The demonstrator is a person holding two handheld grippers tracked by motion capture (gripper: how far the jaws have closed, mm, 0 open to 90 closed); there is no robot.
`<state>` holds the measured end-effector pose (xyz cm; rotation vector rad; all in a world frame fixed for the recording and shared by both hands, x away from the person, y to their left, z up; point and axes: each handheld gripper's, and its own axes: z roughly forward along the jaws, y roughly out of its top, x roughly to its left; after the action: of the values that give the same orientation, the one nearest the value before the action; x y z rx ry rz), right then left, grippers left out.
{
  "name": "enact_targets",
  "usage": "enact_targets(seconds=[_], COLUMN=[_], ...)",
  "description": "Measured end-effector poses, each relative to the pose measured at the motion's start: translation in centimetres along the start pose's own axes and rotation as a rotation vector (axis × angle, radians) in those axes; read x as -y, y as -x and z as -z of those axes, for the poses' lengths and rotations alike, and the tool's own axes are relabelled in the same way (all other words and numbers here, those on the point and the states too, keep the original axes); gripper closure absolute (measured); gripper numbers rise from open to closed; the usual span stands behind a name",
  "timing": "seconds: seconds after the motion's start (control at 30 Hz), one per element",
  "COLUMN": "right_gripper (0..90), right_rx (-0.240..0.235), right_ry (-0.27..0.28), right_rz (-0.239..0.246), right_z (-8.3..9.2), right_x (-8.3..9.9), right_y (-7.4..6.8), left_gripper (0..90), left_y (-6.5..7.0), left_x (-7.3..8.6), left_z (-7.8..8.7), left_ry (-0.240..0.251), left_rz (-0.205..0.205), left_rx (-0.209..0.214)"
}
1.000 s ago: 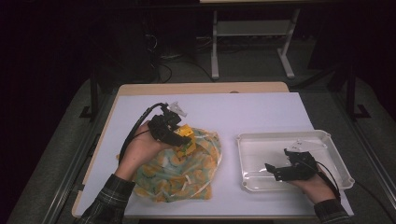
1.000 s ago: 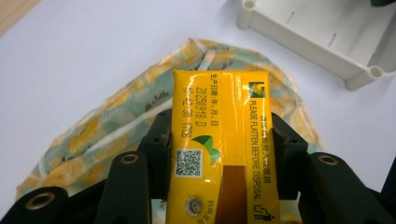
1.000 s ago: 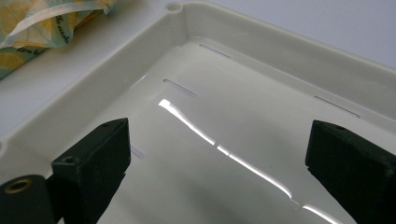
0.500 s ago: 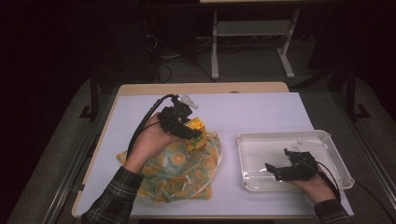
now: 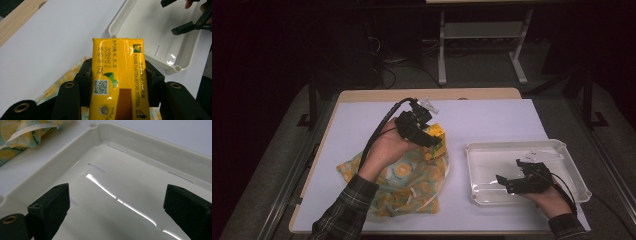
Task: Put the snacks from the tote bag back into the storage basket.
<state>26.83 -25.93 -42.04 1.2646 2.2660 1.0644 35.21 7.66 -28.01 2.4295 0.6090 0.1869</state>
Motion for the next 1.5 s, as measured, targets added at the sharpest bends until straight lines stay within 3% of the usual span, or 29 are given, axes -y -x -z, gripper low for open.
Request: enact_targets(seconds=[0.43,0.93,1.5], right_gripper=[6.1,6.1,6.1], right_rx=[-0.004,-0.009,-0.016], right_ry=[0.005,0.011,0.017], right_rz=[0.0,-0.007,-0.013], right_z=[0.0,0.0,0.2], right_x=[0.0,0.0,0.0], right_y=[0.1,0.2,0.4], left_gripper=[51.9,51.9,51.8], left_y=[1.1,2.4,3.8], left_x=[-2.4,-4.9,-6.8], left_z=[-2.1,-5.3,-9.3], left_ry=[0.029,0.022,-0.007], left_rz=[-0.021,-0.047,-0.089], left_rx=[0.048,0.091,0.091])
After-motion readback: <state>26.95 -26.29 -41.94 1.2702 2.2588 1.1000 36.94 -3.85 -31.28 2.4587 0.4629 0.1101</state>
